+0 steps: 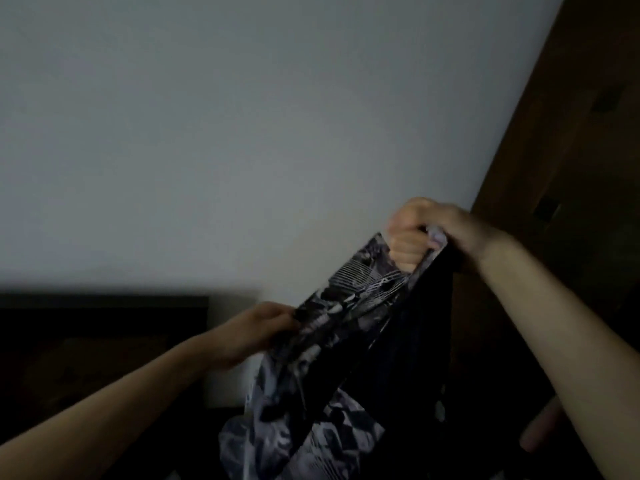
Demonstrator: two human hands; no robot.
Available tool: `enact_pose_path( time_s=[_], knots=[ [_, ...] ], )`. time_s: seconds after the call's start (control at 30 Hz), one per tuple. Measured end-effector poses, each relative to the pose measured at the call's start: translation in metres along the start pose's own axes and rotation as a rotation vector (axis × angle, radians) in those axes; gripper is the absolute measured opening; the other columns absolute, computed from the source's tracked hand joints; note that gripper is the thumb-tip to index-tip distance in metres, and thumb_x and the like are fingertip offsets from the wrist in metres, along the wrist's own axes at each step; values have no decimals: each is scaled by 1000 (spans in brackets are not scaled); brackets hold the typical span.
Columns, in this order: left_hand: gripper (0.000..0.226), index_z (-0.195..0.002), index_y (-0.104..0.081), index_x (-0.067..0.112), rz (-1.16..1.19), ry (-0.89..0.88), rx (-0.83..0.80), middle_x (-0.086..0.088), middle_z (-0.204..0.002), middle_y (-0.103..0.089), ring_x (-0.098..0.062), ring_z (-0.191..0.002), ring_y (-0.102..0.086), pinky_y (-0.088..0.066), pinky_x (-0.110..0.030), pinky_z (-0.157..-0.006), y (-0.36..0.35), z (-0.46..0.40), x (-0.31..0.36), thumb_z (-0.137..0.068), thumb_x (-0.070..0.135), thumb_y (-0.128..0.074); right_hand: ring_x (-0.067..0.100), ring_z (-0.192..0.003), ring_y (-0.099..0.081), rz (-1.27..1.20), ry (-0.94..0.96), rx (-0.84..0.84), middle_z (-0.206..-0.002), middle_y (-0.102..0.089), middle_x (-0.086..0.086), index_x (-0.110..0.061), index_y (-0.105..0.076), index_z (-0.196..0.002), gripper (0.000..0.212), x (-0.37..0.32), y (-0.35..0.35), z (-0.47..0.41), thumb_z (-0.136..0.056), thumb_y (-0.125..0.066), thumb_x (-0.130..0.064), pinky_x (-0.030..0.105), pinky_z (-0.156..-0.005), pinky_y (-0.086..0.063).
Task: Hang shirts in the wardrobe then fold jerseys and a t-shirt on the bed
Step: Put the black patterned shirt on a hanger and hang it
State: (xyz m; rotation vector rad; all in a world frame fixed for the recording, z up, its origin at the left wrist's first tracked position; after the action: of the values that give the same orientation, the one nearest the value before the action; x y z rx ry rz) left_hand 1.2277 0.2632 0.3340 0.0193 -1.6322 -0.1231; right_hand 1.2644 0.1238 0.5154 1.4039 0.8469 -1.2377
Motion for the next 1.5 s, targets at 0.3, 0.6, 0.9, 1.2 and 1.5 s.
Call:
enact_pose_path(
  time_s=[0.3, 0.6, 0.9, 1.2, 1.5],
  knots=[
    [29, -106, -68, -10, -158, -223, 89, -25, -105, -73, -25, -90, -66, -53, -29, -81, 6, -33, 126, -100, 15, -54, 11, -77, -59, 852, -228, 343, -98, -59, -5, -33, -58, -113, 50, 44, 54, 27, -74, -82, -52, 35, -68, -51],
    [21, -111, -66, 17, -568, -198, 29, -10, -97, -68, -18, -87, -65, -51, -29, -78, -27, -65, 212, -93, 28, -68, 28, -93, -72, 354, 92, 608, -97, -76, 14, 5, -69, -91, 38, 53, 70, 55, -90, -71, -33, 39, -83, -55],
    [25, -108, -75, 16, -602, 5, -293, -6, -111, -76, -24, -101, -72, -56, -33, -88, -71, -83, 155, -88, 31, -75, 10, -76, -69, 496, 169, 683, -77, -74, 3, -15, -77, -79, 20, 2, 126, 103, -77, -82, -35, 24, -74, -49],
    [38, -103, -70, 29, -852, -384, 28, 8, -102, -52, -2, -89, -56, -45, -21, -81, -86, -133, 113, -73, 49, -57, 15, -69, -66, 446, 258, 848, -74, -72, 16, -8, -74, -72, 20, -7, 158, 138, -80, -81, -25, 25, -64, -46],
    [51, -125, -48, 27, -715, -632, 106, 9, -119, -59, -9, -103, -62, -54, -30, -86, -146, -176, 140, -81, 14, -70, 35, -71, -66, 512, 263, 1217, -87, -66, 35, 10, -68, -86, 44, -41, 176, 225, -84, -75, -34, 35, -69, -39]
  ],
)
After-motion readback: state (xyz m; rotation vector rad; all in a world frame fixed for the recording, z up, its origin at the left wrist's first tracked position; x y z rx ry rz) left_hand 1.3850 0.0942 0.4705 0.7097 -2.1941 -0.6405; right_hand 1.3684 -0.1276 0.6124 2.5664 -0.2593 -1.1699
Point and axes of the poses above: each hand's wrist, its own z-axis away from the middle knuckle, its own y-axis out of the back of the hand, x = y × z, the point moved 9 cm from there along -z, towards the middle knuckle
